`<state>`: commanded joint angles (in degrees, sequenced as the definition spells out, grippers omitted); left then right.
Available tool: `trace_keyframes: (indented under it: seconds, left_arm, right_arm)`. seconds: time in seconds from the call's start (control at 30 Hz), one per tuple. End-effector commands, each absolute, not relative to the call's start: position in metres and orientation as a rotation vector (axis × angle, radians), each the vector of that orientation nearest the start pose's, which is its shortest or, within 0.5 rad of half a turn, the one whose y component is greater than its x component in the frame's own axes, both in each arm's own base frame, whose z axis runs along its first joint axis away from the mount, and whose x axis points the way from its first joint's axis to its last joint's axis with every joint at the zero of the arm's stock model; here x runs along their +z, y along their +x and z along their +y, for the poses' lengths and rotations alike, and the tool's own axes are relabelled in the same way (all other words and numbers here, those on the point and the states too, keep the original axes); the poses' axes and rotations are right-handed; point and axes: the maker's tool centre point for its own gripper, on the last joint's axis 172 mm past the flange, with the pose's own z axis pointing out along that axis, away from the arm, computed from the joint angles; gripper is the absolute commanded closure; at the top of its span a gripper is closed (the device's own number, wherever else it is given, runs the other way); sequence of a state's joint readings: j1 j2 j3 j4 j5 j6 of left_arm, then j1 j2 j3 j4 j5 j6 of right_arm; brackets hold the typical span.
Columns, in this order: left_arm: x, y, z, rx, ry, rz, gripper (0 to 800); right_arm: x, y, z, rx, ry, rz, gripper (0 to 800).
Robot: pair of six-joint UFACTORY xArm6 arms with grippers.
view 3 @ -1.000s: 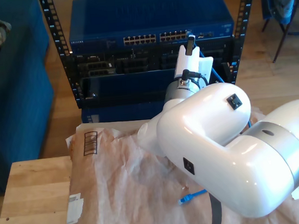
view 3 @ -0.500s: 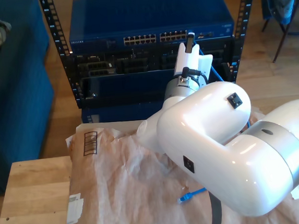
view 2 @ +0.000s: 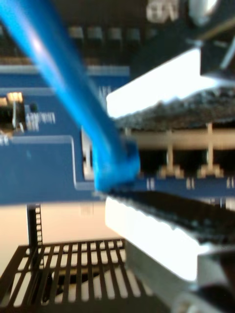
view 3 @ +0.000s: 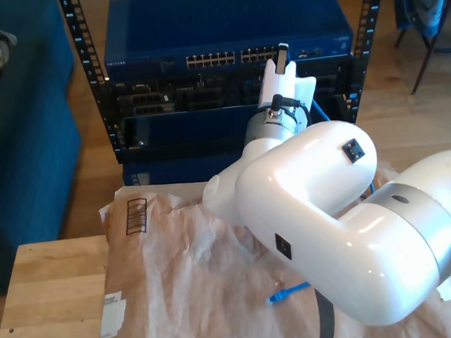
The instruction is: Grab the cable and plug it in
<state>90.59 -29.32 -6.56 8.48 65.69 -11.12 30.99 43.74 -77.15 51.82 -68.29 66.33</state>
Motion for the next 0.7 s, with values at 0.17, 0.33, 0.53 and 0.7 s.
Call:
trace_keyframes:
  seconds: [0.17,0.33,0.53,0.7]
  left_arm:
    - [0.039,-0.033,0.105,-0.684,1.884,2.098,0]
    - [0.039,-0.033,0.105,-0.684,1.884,2.098,0]
    - [0.039,-0.033,0.105,-0.684,1.884,2.098,0]
    - [0.04,-0.033,0.105,-0.682,1.883,2.1,0]
  right_arm:
    - [0.275,0.621,0.137,-1.38,-1.121,1.421,464]
    - [0.274,0.595,0.128,-1.267,-1.232,1.478,401]
    - [0.276,0.598,0.116,-1.217,-1.439,1.425,389]
    - [0.271,0.622,0.067,-1.174,-1.604,1.428,266]
